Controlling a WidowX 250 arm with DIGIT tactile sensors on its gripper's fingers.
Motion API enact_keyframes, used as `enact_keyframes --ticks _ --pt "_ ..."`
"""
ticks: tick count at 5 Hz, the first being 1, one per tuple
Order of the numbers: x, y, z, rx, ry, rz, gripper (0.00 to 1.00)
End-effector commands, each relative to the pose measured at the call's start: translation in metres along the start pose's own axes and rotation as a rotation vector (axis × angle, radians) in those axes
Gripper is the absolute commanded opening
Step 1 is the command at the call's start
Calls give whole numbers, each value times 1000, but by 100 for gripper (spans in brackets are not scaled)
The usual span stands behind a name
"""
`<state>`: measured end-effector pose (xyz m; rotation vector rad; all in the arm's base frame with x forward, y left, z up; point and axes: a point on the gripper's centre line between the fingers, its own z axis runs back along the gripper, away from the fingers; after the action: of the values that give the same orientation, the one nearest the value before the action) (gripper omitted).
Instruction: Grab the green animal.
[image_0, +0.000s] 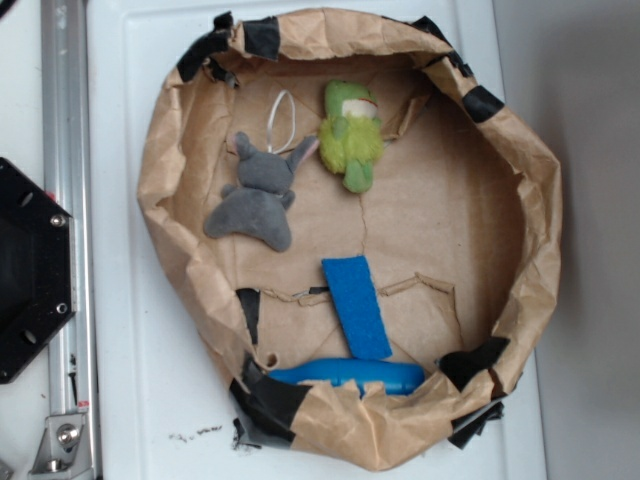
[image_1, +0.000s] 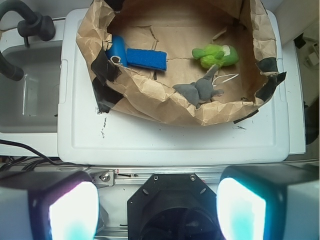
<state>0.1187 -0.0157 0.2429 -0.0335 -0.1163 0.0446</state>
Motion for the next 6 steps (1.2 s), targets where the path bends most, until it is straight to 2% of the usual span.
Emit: enact_keyframes --ticks 1,2,3,4,5,6 --pt "0 0 0 0 0 0 100" --pt "43 23 -33 25 -71 164 100" --pt "86 35 -58 149 -243 399 100" --pt "114 61 -90 201 -387 645 100" --pt "134 89 -133 217 -328 800 100" --pt "134 89 -133 217 -328 800 100"
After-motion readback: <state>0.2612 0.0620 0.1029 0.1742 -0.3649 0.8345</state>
